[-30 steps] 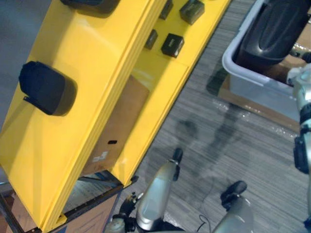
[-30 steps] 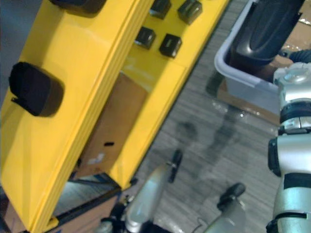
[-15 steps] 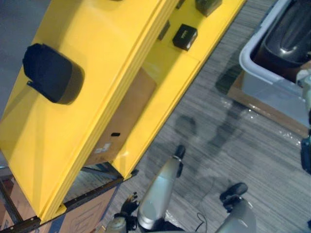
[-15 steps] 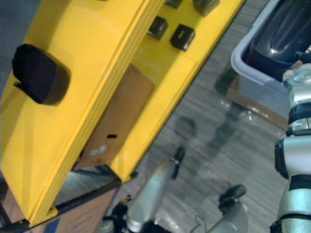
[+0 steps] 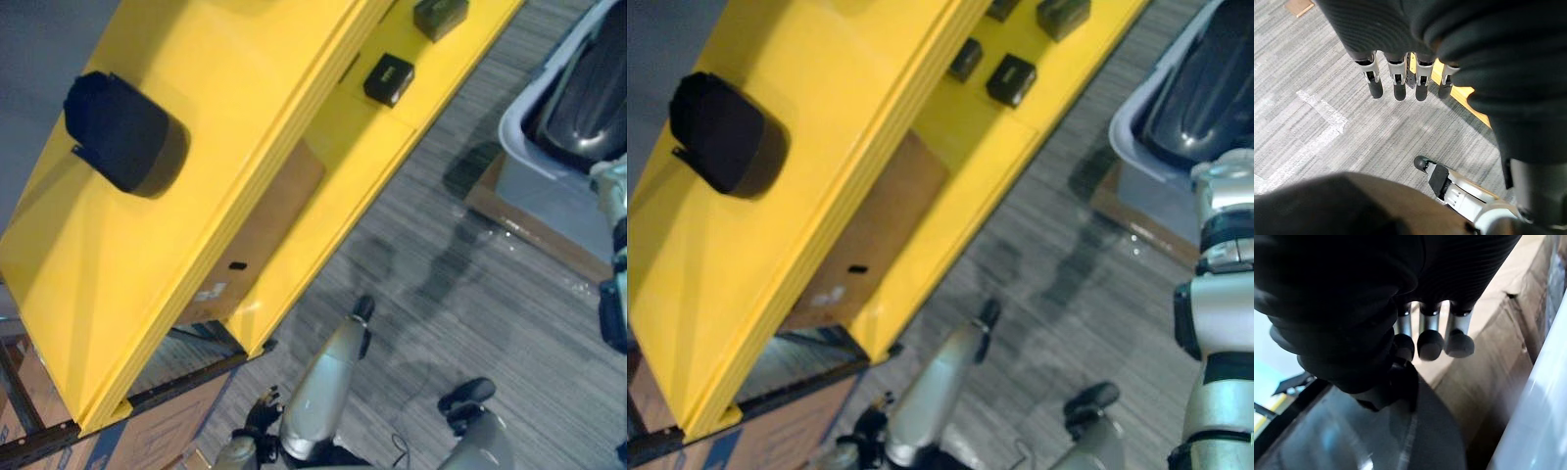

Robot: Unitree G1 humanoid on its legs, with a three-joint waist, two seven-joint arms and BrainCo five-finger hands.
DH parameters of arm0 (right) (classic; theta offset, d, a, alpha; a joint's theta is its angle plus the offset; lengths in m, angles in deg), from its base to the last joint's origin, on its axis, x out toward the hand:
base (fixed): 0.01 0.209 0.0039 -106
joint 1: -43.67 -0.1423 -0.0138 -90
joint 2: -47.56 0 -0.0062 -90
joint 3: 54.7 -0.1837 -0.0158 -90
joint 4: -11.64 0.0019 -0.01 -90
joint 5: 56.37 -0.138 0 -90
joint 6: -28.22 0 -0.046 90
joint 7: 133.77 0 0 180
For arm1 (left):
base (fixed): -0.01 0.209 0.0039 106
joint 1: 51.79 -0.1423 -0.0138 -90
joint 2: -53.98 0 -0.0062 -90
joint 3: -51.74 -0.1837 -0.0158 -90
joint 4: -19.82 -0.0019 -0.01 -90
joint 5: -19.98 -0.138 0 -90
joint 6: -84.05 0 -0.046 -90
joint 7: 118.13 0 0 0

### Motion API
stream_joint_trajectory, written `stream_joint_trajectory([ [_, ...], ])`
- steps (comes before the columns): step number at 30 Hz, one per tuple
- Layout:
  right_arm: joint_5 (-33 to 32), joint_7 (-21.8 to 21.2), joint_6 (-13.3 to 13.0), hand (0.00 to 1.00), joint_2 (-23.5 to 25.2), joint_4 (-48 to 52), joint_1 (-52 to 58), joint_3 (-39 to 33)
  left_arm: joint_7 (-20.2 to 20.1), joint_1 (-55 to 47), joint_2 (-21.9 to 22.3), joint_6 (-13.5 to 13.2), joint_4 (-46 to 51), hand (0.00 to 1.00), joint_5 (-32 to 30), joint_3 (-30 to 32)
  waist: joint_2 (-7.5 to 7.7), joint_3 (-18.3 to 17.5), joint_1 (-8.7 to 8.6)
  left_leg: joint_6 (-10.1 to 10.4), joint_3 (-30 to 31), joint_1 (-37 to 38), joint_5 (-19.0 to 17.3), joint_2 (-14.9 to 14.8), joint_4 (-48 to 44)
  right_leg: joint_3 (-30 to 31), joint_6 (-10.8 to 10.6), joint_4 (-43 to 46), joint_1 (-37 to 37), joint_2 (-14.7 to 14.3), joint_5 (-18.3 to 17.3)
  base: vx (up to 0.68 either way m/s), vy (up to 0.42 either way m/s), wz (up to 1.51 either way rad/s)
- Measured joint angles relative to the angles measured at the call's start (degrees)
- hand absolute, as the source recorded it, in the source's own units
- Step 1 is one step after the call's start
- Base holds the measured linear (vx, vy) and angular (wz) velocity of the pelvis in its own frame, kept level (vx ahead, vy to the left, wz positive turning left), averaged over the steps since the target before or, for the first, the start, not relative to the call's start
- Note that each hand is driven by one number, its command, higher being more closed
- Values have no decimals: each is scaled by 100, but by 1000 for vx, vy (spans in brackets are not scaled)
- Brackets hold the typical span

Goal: Walk over and take plastic housings, then place them on the shelf

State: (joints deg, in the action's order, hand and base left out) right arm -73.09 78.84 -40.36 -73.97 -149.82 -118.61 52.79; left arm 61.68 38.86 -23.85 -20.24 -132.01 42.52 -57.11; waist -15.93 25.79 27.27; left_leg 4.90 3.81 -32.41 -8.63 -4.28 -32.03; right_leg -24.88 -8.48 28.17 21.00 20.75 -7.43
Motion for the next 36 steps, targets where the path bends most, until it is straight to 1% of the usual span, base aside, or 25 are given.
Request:
stream_joint_trajectory([
  [3,289,-5,50,100,12,-26,-10,3,9,-2,-14,-241,84,0,7,8,3,2,-43,13,10,56,11,-3,53,-24,14,17,-41,4,-27,1,-9,2],
  [5,426,-8,100,100,22,-35,-11,10,20,-38,-44,-274,232,0,11,12,10,7,-79,15,6,91,13,-3,73,-32,13,21,-69,10,-30,0,0,0],
  [7,501,-24,208,100,50,-124,-23,7,167,-88,-113,-357,539,0,8,11,39,27,-154,22,-44,290,19,-6,168,-42,14,5,-223,26,-30,10,-7,-3],
  [9,655,-27,255,100,56,-126,-29,4,246,-153,-196,-362,880,0,13,15,92,66,-252,23,-98,443,19,-25,227,-36,23,-13,-324,25,-36,12,-15,-10],
  [10,709,-53,265,100,70,-124,-61,-24,253,-242,-294,-364,1235,0,33,16,163,117,-335,31,-136,520,25,-52,265,-35,24,-28,-360,14,-36,-4,-12,-11],
  [11,766,-76,267,100,75,-127,-60,-82,268,-269,-346,-351,1363,0,43,11,196,141,-385,32,-141,545,25,-67,270,-37,24,-43,-385,-2,-36,-13,-15,-10],
  [12,857,-150,270,100,114,-129,-61,-173,261,-307,-445,-326,1467,0,131,-10,257,183,-487,32,-148,577,25,-85,280,-40,25,-62,-421,-24,-36,-11,-13,-10],
  [13,887,-172,282,100,144,-143,-58,-307,264,-424,-512,-265,1695,0,243,7,373,264,-585,50,-186,648,35,-112,336,-24,29,-96,-453,-47,-32,-9,-16,-10],
  [14,928,-192,303,100,151,-151,-54,-457,258,-490,-639,-184,1882,0,281,-7,436,308,-641,61,-193,684,41,-141,353,-25,45,-142,-490,-86,-16,-4,-12,-18],
  [16,1083,-264,328,100,224,-145,-51,-705,218,-586,-887,91,2290,0,404,-67,575,401,-685,63,-314,756,42,-265,355,31,83,-223,-523,-194,37,-6,-10,-23],
  [17,1084,-264,330,100,245,-144,-51,-748,177,-596,-1030,236,2444,0,407,-121,617,429,-734,71,-327,764,47,-288,355,35,93,-233,-524,-217,47,-12,-5,-16],
  [18,1084,-268,330,100,265,-143,-51,-797,174,-603,-1103,295,2517,0,405,-162,631,438,-764,80,-335,764,53,-295,355,44,97,-239,-519,-228,56,-24,6,-14],
  [20,1084,-374,333,100,456,-144,-35,-967,167,-615,-1340,540,2785,0,384,-275,671,464,-812,85,-460,835,56,-389,385,186,125,-374,-517,-341,183,-29,23,-31],
  [22,1084,-467,332,100,611,-127,-21,-1047,112,-614,-1516,691,2872,0,380,-321,691,477,-927,109,-492,836,73,-427,418,227,141,-473,-507,-404,276,-30,32,-22],
  [23,1083,-506,330,100,642,-124,11,-1111,110,-613,-1601,732,2931,0,380,-369,697,481,-942,117,-514,836,81,-440,431,254,144,-500,-494,-424,301,-59,38,-22],
  [25,1083,-543,308,100,797,-121,182,-1251,67,-608,-1888,899,3175,0,377,-442,704,479,-971,129,-597,842,89,-506,443,321,176,-616,-469,-529,385,-62,22,-21],
  [28,1081,-546,207,100,1008,-121,266,-1350,8,-516,-2250,970,3368,0,467,-415,711,479,-1062,144,-635,820,113,-512,464,435,187,-679,-369,-598,435,-59,14,-15],
  [29,1082,-546,188,100,1013,-120,268,-1349,6,-463,-2256,942,3620,0,684,-302,711,479,-1089,143,-637,791,145,-505,485,435,190,-676,-341,-598,446,-57,11,-1],
  [30,1084,-540,146,100,1001,-119,266,-1348,16,-88,-2166,776,4119,0,920,-90,718,475,-1110,128,-641,716,233,-489,557,430,202,-695,-261,-594,492,-66,2,9],
  [31,1083,-523,100,100,999,-121,252,-1351,27,484,-1872,548,4411,0,979,-18,719,475,-1117,117,-630,613,292,-492,573,423,219,-699,-190,-599,557,-65,8,7],
  [32,1082,-503,55,100,1010,-122,249,-1350,39,815,-1728,458,4503,0,1047,-36,719,475,-1123,107,-624,571,321,-495,581,413,223,-717,-163,-602,600,-68,31,3],
  [33,1082,-480,-43,100,1063,-121,219,-1346,86,1393,-1353,334,4616,0,1086,-134,758,478,-1195,80,-627,495,363,-494,586,418,213,-761,-109,-597,670,-47,43,1],
  [34,1080,-460,-90,100,1124,-121,181,-1345,149,1699,-1165,275,4639,0,1083,-238,784,495,-1253,68,-635,476,374,-486,588,422,212,-808,-105,-596,715,-52,66,-6],
  [35,1077,-316,-203,100,1178,-119,168,-1342,225,1935,-958,255,4648,0,1076,-439,820,497,-1324,57,-685,476,381,-488,597,443,207,-877,-103,-596,772,-23,50,-9],
  [36,1078,-235,-264,100,1181,-118,163,-1340,255,1984,-866,252,4648,0,1077,-498,828,498,-1352,51,-707,484,385,-488,611,451,203,-902,-102,-596,792,-14,52,-13],
])
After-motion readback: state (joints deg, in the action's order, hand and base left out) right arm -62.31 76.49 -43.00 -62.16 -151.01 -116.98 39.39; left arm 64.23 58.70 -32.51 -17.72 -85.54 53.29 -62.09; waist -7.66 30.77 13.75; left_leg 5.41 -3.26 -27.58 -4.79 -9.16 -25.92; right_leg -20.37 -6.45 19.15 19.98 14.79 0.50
